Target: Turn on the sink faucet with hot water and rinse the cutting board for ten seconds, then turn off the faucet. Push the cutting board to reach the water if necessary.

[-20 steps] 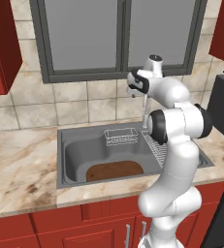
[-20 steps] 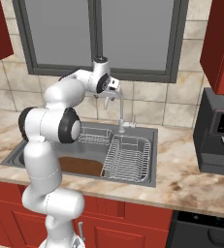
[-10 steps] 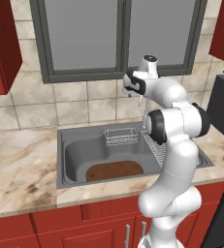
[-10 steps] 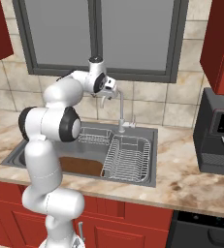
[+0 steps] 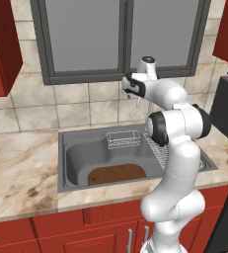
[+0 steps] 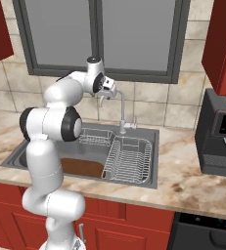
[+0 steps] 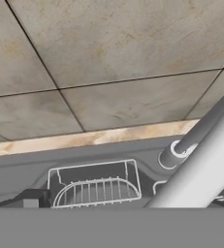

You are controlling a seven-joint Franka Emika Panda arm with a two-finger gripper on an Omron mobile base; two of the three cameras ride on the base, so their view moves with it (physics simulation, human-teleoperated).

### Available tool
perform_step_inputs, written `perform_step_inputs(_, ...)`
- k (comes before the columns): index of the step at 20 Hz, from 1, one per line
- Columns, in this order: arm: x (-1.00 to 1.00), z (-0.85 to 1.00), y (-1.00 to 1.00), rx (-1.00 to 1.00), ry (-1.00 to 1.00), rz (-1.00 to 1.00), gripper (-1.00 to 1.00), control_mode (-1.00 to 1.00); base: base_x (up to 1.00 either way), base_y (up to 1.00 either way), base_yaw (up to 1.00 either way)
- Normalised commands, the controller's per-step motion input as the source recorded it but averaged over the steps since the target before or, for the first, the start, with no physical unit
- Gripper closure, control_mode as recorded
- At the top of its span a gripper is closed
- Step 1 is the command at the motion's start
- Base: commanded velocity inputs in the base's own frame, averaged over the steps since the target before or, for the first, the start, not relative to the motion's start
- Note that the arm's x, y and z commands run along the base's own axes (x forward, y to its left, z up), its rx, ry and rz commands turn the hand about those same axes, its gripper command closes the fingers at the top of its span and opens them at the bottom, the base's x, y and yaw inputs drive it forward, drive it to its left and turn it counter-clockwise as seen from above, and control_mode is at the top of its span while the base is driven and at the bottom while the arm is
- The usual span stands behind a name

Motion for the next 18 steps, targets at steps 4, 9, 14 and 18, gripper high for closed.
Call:
perform_step_inputs(4, 0.29, -0.04, 0.43, 0.0, 0.0, -0.01, -1.0, -1.0, 0.0, 0.0, 0.0)
perform_step_inputs(9, 0.29, -0.06, 0.44, 0.0, 0.0, 0.0, -1.0, -1.0, 0.0, 0.0, 0.0)
perform_step_inputs(14, 0.3, -0.09, 0.48, -0.01, 0.0, 0.0, -1.0, -1.0, 0.0, 0.0, 0.0)
perform_step_inputs(18, 0.25, -0.01, 0.49, 0.0, 0.02, -0.01, -1.0, -1.0, 0.0, 0.0, 0.0)
